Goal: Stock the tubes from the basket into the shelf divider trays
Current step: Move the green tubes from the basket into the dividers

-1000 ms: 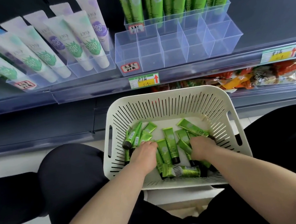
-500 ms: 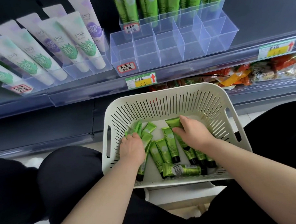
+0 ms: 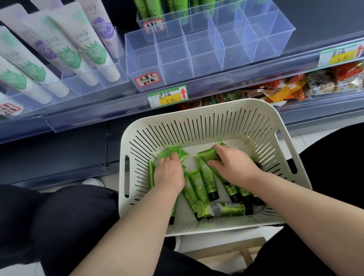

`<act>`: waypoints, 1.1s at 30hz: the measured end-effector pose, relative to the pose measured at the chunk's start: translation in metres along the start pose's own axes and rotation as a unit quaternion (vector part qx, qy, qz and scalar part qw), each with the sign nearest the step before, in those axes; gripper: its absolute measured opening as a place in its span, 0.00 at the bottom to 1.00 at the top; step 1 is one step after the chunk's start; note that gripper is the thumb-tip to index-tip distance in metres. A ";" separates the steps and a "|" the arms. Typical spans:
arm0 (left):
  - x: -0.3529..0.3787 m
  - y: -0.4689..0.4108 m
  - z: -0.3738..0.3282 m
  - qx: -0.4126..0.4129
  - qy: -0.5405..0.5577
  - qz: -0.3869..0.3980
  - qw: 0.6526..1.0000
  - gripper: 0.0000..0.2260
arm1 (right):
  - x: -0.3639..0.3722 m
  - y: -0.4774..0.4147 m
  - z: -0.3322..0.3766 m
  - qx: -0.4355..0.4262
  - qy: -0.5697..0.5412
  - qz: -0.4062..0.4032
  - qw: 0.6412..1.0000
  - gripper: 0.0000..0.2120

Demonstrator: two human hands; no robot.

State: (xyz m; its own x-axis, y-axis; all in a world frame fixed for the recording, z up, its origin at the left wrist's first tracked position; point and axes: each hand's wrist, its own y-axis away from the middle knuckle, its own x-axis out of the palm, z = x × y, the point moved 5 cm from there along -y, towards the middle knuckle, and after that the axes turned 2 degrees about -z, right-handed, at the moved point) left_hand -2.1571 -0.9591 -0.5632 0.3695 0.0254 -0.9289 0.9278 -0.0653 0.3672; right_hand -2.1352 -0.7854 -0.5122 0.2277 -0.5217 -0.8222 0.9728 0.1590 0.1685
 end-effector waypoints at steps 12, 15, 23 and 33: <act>0.002 -0.018 -0.003 -0.046 0.013 0.083 0.995 0.31 | -0.003 -0.004 -0.006 0.019 -0.015 -0.012 1.000 0.16; -0.001 -0.011 -0.002 -0.052 0.070 0.082 0.993 0.22 | -0.005 -0.005 -0.005 0.017 -0.030 -0.017 0.999 0.13; -0.044 0.013 -0.009 -0.003 0.274 -0.035 0.961 0.16 | -0.043 -0.002 0.006 -0.006 -0.020 -0.081 0.996 0.10; -0.182 0.048 -0.055 0.103 0.376 -0.224 0.893 0.10 | -0.144 0.022 0.042 -0.053 -0.002 -0.234 0.971 0.12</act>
State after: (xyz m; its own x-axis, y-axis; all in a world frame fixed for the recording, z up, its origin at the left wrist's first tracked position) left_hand -2.1767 -0.9124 -0.3736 -0.0353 0.7534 -0.6567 0.9906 -0.0607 -0.1229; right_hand -2.1448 -0.7423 -0.3673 -0.2375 -0.5611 -0.7930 0.9599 -0.0106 -0.2800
